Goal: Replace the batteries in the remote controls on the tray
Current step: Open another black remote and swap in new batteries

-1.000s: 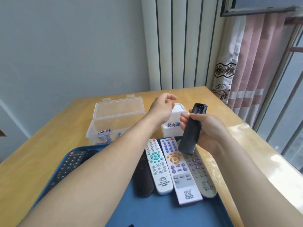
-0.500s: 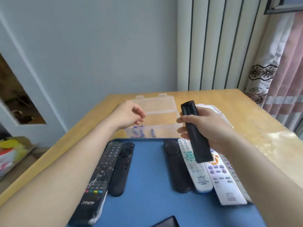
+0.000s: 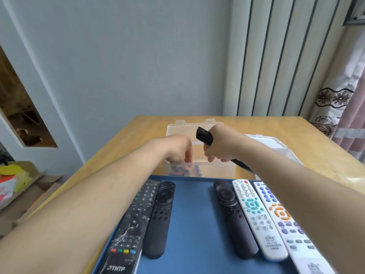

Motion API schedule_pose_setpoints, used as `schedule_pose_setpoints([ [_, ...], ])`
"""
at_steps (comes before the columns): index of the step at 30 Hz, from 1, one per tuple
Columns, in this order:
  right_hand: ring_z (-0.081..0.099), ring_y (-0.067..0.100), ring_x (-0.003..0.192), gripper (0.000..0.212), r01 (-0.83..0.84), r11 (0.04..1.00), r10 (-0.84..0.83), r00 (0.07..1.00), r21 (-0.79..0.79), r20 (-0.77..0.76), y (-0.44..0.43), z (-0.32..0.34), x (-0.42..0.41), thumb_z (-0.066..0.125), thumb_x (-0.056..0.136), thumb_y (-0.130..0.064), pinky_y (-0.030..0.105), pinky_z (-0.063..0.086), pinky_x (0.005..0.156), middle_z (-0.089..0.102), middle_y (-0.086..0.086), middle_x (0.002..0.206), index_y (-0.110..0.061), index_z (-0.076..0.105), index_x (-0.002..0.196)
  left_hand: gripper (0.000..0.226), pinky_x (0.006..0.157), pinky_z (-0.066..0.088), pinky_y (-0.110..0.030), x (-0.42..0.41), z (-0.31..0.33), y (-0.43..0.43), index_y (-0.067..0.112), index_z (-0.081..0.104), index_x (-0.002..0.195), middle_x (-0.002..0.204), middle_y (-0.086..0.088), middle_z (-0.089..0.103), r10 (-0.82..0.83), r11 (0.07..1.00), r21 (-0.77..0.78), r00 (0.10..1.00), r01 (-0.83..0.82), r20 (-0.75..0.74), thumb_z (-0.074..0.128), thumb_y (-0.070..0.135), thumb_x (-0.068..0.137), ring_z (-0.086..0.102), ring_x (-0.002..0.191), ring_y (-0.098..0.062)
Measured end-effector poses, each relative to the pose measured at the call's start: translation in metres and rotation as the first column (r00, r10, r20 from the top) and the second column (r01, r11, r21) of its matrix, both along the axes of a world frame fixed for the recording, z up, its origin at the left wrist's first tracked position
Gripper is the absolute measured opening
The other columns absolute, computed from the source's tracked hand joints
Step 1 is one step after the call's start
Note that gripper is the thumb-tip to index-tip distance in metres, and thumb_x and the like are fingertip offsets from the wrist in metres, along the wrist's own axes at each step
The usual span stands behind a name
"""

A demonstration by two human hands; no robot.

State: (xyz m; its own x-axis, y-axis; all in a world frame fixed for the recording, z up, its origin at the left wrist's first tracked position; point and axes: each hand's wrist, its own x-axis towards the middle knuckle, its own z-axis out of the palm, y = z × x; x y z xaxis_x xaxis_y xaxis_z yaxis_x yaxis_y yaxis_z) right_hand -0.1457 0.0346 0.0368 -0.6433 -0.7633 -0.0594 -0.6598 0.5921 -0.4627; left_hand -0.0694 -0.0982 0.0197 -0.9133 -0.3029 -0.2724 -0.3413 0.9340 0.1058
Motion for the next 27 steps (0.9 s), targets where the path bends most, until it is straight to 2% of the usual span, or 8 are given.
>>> schedule_pose_setpoints([
  [3, 0.063, 0.017, 0.053, 0.01, -0.023, 0.996, 0.029, 0.997, 0.083, -0.069, -0.018, -0.001, -0.007, 0.068, 0.083, -0.007, 0.03, 0.06, 0.06, 0.073, 0.002, 0.07, -0.006, 0.063, 0.092, 0.021, 0.067, 0.052, -0.026, -0.005, 0.0, -0.001, 0.031, 0.068, 0.075, 0.077, 0.015, 0.063, -0.037, 0.998, -0.04, 0.998, 0.039, 0.053, 0.075, 0.012, 0.079, 0.062, 0.086, -0.015],
  [8, 0.057, 0.013, 0.044, 0.022, -0.055, 0.953, 0.095, 0.988, 0.298, -0.122, -0.041, -0.014, -0.008, 0.078, 0.08, -0.018, 0.023, 0.048, 0.045, 0.064, 0.001, 0.061, -0.008, 0.059, 0.077, 0.012, 0.07, 0.054, -0.028, -0.007, -0.004, -0.004, 0.021, 0.074, 0.09, 0.087, 0.01, 0.063, -0.066, 0.996, -0.054, 0.997, 0.068, 0.033, 0.075, 0.017, 0.079, 0.06, 0.086, -0.017],
  [12, 0.066, 0.018, 0.062, 0.029, -0.068, 0.92, 0.112, 0.99, 0.387, -0.091, -0.052, -0.016, -0.006, 0.078, 0.081, -0.021, 0.029, 0.059, 0.066, 0.064, 0.004, 0.068, -0.004, 0.062, 0.097, 0.006, 0.067, 0.052, -0.028, 0.006, 0.006, -0.011, 0.019, 0.075, 0.083, 0.086, 0.003, 0.07, -0.054, 0.997, -0.056, 0.984, 0.045, -0.17, 0.071, 0.019, 0.079, 0.063, 0.082, -0.017],
  [14, 0.059, 0.019, 0.059, 0.026, -0.074, 0.897, 0.148, 0.979, 0.436, -0.138, -0.056, -0.015, -0.002, 0.077, 0.081, -0.018, 0.028, 0.052, 0.057, 0.059, 0.004, 0.065, -0.005, 0.058, 0.094, 0.004, 0.065, 0.049, -0.025, 0.019, 0.015, -0.016, 0.019, 0.075, 0.079, 0.082, 0.004, 0.071, -0.004, 0.999, -0.044, 0.953, -0.01, -0.302, 0.072, 0.02, 0.077, 0.062, 0.078, -0.015],
  [19, 0.054, 0.017, 0.062, 0.023, -0.059, 0.895, 0.193, 0.945, 0.443, -0.263, -0.06, -0.021, 0.007, 0.061, 0.086, -0.005, 0.024, 0.037, 0.046, 0.048, 0.004, 0.069, -0.006, 0.056, 0.109, 0.007, 0.067, 0.048, -0.022, 0.057, 0.018, -0.021, 0.023, 0.072, 0.073, 0.074, 0.009, 0.069, 0.194, 0.959, 0.275, 0.872, -0.072, -0.449, 0.077, 0.021, 0.076, 0.061, 0.072, -0.007],
  [23, 0.056, 0.014, 0.051, 0.021, -0.06, 0.939, 0.166, 0.942, 0.339, -0.292, -0.054, -0.004, 0.005, 0.076, 0.074, -0.009, 0.024, 0.046, 0.05, 0.061, 0.002, 0.063, -0.009, 0.063, 0.091, 0.01, 0.061, 0.05, -0.02, 0.077, 0.009, -0.015, 0.019, 0.071, 0.088, 0.075, 0.0, 0.072, 0.443, 0.782, 0.622, 0.741, -0.045, -0.504, 0.075, 0.013, 0.081, 0.064, 0.064, -0.007],
  [25, 0.062, 0.017, 0.056, 0.019, -0.059, 0.994, 0.082, 0.963, 0.095, -0.258, -0.04, 0.016, 0.006, 0.081, 0.07, -0.014, 0.029, 0.053, 0.057, 0.067, 0.004, 0.065, -0.011, 0.065, 0.081, 0.017, 0.057, 0.051, -0.018, 0.086, 0.007, -0.004, 0.015, 0.068, 0.102, 0.079, -0.007, 0.071, 0.589, 0.565, 0.823, 0.672, 0.055, -0.449, 0.069, 0.007, 0.087, 0.067, 0.065, -0.012],
  [27, 0.06, 0.019, 0.053, 0.018, -0.062, 0.966, 0.073, 0.997, -0.252, 0.034, -0.015, 0.034, 0.016, 0.081, 0.073, -0.01, 0.03, 0.054, 0.057, 0.068, 0.01, 0.066, -0.007, 0.064, 0.077, 0.024, 0.059, 0.055, -0.018, 0.094, 0.006, 0.012, 0.012, 0.066, 0.111, 0.08, -0.009, 0.069, 0.695, 0.298, 0.932, 0.623, 0.205, -0.359, 0.063, 0.003, 0.089, 0.07, 0.07, -0.017],
])
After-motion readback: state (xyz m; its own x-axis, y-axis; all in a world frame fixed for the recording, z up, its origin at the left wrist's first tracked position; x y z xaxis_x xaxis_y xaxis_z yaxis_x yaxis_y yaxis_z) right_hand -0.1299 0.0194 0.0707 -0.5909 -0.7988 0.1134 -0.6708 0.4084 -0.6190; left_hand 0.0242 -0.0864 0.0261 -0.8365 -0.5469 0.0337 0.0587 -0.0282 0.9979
